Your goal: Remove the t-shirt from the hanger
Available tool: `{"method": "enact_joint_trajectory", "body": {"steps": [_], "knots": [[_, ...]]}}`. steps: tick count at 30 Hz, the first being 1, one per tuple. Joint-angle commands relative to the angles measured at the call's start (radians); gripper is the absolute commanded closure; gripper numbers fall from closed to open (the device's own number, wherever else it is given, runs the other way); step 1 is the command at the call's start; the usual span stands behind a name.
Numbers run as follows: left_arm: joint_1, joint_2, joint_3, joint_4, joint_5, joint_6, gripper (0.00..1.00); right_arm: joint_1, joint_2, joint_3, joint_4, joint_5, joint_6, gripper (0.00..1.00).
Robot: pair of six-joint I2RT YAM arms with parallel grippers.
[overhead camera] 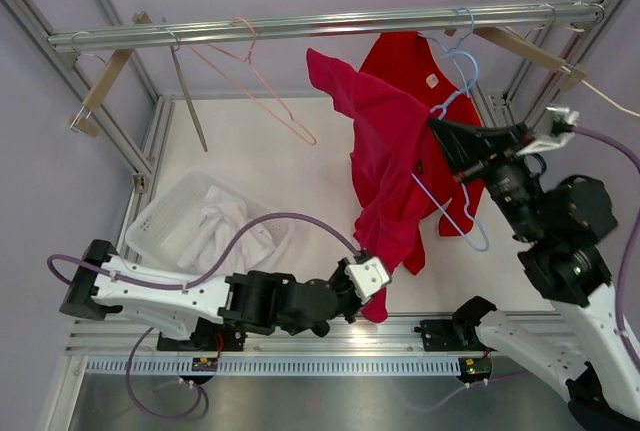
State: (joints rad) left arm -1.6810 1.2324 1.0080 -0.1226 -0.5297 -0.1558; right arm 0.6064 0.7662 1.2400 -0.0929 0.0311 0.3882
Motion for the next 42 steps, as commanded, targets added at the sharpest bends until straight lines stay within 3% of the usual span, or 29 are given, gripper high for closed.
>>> {"method": "enact_joint_trajectory", "body": {"steps": [1,5,11,16,17,20,22,23,24,25,27,30,31,34,42], "knots": [[0.007,-0.059,0.09,-0.005,-0.197,0.102,1.0,-0.007,-0.076,-0.019,-0.022,-0.152,0.047,1.0],[0.03,-0.082,0.225,0.004,-0.291,0.231,1.0,-0.007,-0.203,-0.039,-0.08,-0.191,0.066,1.0],[0.176,-0.106,0.319,0.083,-0.315,0.335,1.0,-0.007,-0.32,-0.014,-0.169,-0.212,0.083,1.0],[0.236,-0.162,0.219,0.26,-0.348,0.358,1.0,-0.007,-0.344,0.012,-0.214,-0.232,0.09,1.0],[0.262,-0.181,0.178,0.287,-0.325,0.355,0.91,-0.007,-0.347,0.019,-0.214,-0.244,0.095,1.0],[0.306,-0.197,0.15,0.339,-0.334,0.366,0.91,-0.007,-0.349,0.032,-0.212,-0.29,0.113,1.0],[0.329,-0.208,0.12,0.386,-0.302,0.381,0.8,-0.007,-0.35,0.042,-0.214,-0.304,0.118,1.0],[0.351,-0.215,0.115,0.397,-0.271,0.384,0.67,-0.007,-0.35,0.044,-0.211,-0.322,0.127,1.0],[0.359,-0.212,0.116,0.415,-0.254,0.389,0.41,-0.007,-0.349,0.045,-0.202,-0.339,0.136,1.0],[0.368,-0.208,0.119,0.42,-0.224,0.394,0.31,-0.007,-0.347,0.042,-0.193,-0.373,0.158,1.0],[0.385,-0.176,0.136,0.428,-0.165,0.415,0.25,-0.005,-0.343,0.03,-0.159,-0.402,0.178,1.0],[0.397,-0.116,0.19,0.445,-0.167,0.476,0.44,-0.007,-0.332,0.029,-0.151,-0.422,0.192,1.0],[0.402,-0.11,0.208,0.449,-0.165,0.489,0.62,-0.007,-0.329,0.027,-0.153,-0.424,0.192,1.0],[0.402,-0.105,0.227,0.448,-0.141,0.507,1.0,-0.007,-0.332,0.027,-0.169,-0.402,0.181,1.0],[0.402,-0.169,0.24,0.344,-0.161,0.475,1.0,-0.007,-0.366,0.016,-0.287,-0.306,0.118,1.0]]}}
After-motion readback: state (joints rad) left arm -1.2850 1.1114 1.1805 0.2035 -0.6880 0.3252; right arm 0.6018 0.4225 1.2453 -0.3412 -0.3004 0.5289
